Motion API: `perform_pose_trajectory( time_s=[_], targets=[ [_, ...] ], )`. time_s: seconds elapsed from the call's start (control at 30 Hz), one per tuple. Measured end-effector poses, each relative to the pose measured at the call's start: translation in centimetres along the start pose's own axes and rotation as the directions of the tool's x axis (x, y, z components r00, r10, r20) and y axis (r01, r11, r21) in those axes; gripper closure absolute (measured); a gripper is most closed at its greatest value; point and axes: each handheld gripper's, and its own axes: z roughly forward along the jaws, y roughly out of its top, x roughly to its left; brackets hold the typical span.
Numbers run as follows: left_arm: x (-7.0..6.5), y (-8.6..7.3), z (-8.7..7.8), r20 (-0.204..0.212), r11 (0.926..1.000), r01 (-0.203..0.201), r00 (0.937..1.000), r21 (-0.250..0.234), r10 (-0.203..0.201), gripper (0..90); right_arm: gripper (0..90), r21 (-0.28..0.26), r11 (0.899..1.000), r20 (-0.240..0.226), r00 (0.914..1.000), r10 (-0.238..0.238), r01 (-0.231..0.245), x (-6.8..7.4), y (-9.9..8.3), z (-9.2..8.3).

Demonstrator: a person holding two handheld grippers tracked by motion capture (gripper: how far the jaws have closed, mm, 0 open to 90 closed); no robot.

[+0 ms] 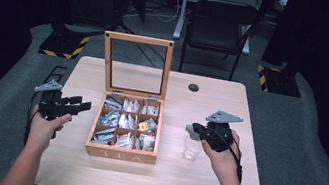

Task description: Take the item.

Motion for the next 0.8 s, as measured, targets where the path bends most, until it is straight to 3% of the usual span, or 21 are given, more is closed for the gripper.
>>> perform_pose_trajectory(
  time_s=[0.67, 0.8],
  targets=[
    [0.0, -0.1, 0.1, -0.002, 1.0000, -0.001, 1.0000, 0.006, 0.001, 40.9, 89.5, -0.032, 0.998, 0.007, 0.9982, 0.059, -0.059, -0.2, -1.8, -0.7],
    [0.0, -0.1, 0.2, -0.003, 1.0000, 0.001, 1.0000, 0.005, -0.001, 40.8, 89.5, -0.040, 0.998, 0.005, 0.9986, 0.053, -0.052, -0.1, -1.9, -1.1]
  ],
)
